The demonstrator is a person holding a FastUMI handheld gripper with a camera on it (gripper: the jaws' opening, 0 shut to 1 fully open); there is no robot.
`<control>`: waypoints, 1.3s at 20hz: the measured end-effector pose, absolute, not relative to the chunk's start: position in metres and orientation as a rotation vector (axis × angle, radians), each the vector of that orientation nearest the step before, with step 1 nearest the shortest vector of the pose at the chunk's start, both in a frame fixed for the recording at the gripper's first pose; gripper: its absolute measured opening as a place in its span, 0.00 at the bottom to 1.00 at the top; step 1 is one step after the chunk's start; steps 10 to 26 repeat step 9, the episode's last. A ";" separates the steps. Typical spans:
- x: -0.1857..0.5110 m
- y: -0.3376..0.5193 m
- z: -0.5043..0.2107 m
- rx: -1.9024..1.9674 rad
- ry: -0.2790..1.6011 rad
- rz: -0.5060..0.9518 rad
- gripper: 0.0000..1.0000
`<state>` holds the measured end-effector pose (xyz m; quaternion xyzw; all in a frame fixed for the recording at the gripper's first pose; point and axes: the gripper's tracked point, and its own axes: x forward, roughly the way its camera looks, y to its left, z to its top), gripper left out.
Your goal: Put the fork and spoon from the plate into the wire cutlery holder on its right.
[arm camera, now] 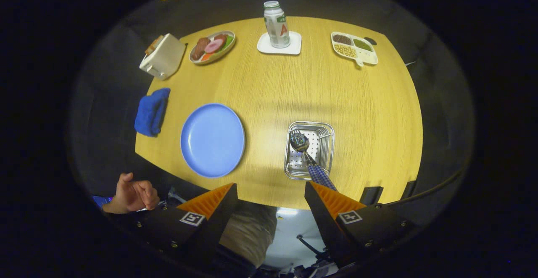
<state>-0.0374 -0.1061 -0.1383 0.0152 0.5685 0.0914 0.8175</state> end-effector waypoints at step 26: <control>0.000 -0.091 -0.077 0.010 0.711 0.106 0.99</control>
